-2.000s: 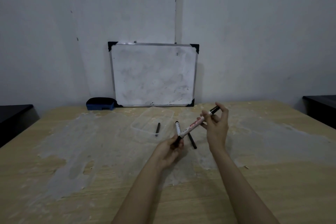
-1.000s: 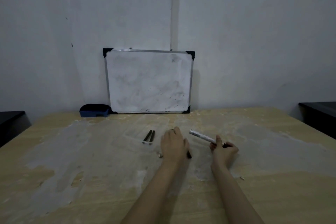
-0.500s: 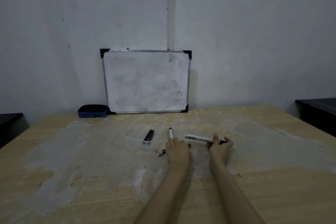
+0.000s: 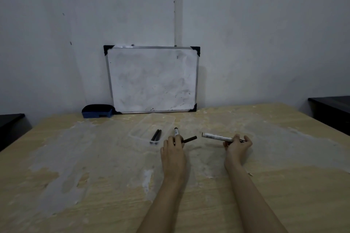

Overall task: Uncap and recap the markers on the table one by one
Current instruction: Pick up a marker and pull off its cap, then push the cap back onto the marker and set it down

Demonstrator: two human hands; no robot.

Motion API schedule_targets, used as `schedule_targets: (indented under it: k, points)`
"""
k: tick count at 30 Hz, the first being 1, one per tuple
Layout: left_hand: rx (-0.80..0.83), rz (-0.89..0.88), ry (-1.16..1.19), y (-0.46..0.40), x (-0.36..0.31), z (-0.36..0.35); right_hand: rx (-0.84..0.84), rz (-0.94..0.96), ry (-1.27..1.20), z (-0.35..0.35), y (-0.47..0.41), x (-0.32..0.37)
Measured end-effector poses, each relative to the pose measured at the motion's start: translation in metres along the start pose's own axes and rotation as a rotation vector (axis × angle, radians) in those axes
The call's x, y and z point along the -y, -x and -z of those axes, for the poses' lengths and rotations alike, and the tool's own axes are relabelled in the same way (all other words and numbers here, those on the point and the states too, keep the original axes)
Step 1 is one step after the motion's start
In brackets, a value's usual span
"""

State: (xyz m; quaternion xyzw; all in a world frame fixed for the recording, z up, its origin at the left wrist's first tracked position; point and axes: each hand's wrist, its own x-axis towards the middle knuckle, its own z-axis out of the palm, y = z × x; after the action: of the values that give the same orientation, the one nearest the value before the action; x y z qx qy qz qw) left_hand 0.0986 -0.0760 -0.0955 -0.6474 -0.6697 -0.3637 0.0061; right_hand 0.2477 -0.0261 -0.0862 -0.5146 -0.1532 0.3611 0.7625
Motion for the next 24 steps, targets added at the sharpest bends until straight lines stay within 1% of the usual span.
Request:
schedule_targets:
  k: [2,5,9,11,13,15,16,17,19,24]
  points:
    - [-0.023,0.008,0.029,-0.001,0.001,0.002,0.021,-0.008,0.017,0.0,0.0,-0.001]
    - [-0.038,-0.029,0.057,0.001,0.0,0.003,0.098,-0.013,0.043,-0.002,0.003,-0.003]
    - [-0.036,-0.116,0.073,0.002,-0.003,0.001,0.247,-0.053,0.048,-0.006,0.011,-0.005]
    - [-0.076,-0.143,0.151,0.002,-0.007,0.004,0.337,-0.113,0.005,-0.009,0.017,-0.005]
    - [-0.182,-0.095,0.226,0.003,-0.011,0.008,0.417,-0.197,-0.14,-0.012,0.02,-0.007]
    - [-0.299,-0.002,0.28,0.004,-0.012,0.01,0.453,-0.264,-0.242,-0.013,0.022,-0.011]
    - [-0.324,0.051,0.316,0.004,-0.011,0.011,0.46,-0.299,-0.278,-0.013,0.022,-0.012]
    - [-0.316,0.102,0.347,0.004,-0.01,0.012,0.459,-0.33,-0.311,-0.013,0.022,-0.013]
    - [-0.215,0.171,0.31,0.005,-0.005,0.013,0.448,-0.38,-0.374,-0.012,0.021,-0.014]
    - [0.08,0.213,-0.072,0.005,0.003,0.008,0.421,-0.421,-0.409,-0.011,0.016,-0.014]
